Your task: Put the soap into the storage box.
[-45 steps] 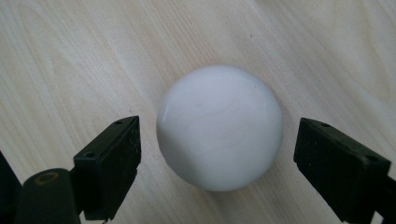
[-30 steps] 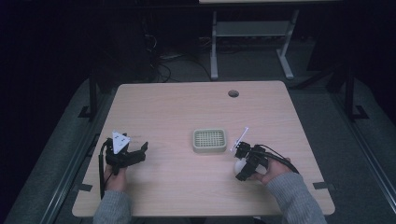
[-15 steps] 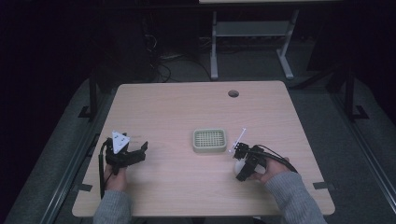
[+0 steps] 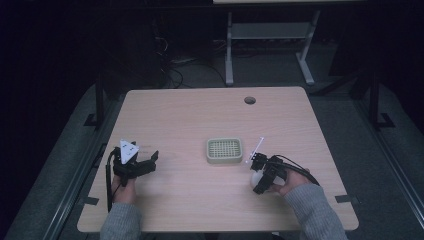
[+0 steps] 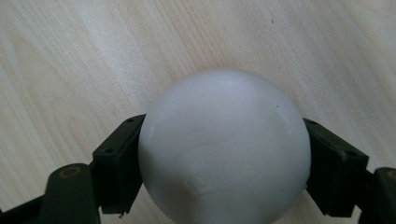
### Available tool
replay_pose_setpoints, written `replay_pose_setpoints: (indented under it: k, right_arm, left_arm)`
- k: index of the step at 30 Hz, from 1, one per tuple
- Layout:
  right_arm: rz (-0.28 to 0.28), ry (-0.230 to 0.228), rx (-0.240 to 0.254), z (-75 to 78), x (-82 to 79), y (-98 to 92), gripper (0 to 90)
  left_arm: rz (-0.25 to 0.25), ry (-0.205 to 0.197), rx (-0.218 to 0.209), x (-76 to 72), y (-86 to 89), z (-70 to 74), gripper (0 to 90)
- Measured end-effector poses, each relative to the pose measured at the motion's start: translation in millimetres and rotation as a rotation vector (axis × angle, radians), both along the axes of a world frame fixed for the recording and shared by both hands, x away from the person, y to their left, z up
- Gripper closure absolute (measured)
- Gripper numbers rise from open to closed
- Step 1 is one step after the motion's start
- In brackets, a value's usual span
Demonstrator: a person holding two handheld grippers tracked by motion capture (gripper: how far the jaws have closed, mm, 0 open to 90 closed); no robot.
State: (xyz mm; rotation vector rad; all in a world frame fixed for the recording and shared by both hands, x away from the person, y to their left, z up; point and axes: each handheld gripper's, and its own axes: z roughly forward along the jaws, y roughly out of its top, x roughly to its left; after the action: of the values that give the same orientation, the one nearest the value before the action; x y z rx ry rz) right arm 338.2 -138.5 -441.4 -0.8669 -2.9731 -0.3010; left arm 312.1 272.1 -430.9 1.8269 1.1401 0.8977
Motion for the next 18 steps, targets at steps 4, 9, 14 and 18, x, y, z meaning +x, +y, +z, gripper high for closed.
replay_pose_setpoints:
  k: [4, 9, 14, 18]
  right_arm:
    - [-0.012, 0.000, 0.037, 5.9, -0.2, -2.6, 22.4]
    - [-0.019, -0.012, 0.046, 13.3, 2.9, -3.9, 22.4]
    - [-0.009, -0.022, 0.049, 19.7, 6.2, -1.4, 22.5]
    - [-0.001, -0.023, 0.046, 23.9, 9.0, 1.4, 22.5]
  left_arm:
    - [-0.010, 0.001, 0.002, 2.0, -2.6, -0.8, 14.8]
    - [-0.012, 0.003, 0.002, 2.6, -2.5, -1.0, 14.8]
    - [0.001, 0.003, -0.003, 2.2, -1.5, -0.5, 14.8]
    - [0.002, 0.005, -0.001, 2.4, -0.9, -0.8, 14.8]
